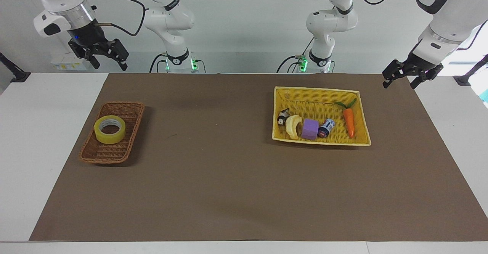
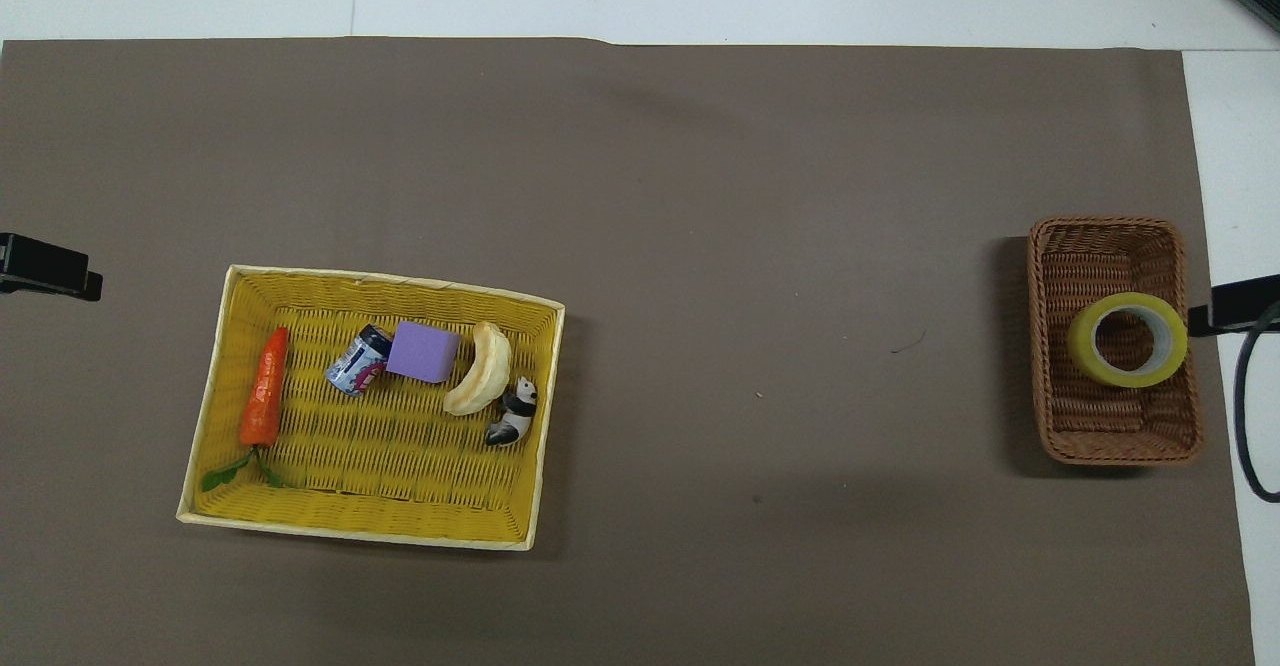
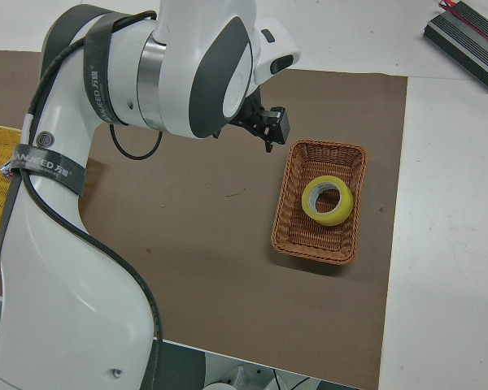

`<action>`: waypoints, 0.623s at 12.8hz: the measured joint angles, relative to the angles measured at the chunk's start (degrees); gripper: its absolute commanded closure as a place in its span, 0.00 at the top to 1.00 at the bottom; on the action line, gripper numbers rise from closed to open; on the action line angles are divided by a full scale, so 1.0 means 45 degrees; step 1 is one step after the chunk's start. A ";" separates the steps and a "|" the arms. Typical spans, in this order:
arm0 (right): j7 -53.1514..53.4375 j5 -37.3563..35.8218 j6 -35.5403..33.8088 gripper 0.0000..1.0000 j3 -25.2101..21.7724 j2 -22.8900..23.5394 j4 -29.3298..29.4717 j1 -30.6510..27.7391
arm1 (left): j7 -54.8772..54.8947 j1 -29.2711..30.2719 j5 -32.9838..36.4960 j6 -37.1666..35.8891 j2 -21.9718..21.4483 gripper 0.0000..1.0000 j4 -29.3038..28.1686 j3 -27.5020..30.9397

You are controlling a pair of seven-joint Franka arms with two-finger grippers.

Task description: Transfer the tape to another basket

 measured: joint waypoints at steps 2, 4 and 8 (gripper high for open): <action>0.0000 0.0000 0.0000 1.00 0.0000 -0.0004 -0.0013 0.0000 | 0.0000 0.0000 0.0000 0.0000 0.0000 1.00 0.0000 0.0000; 0.0000 -0.0152 0.0096 1.00 0.0032 -0.0007 -0.0023 0.0049 | 0.0000 0.0000 0.0000 0.0000 0.0000 1.00 0.0000 0.0000; -0.0006 -0.0926 0.0340 1.00 0.0237 -0.0007 -0.0168 0.0589 | 0.0000 0.0000 0.0000 0.0000 0.0000 1.00 0.0000 0.0000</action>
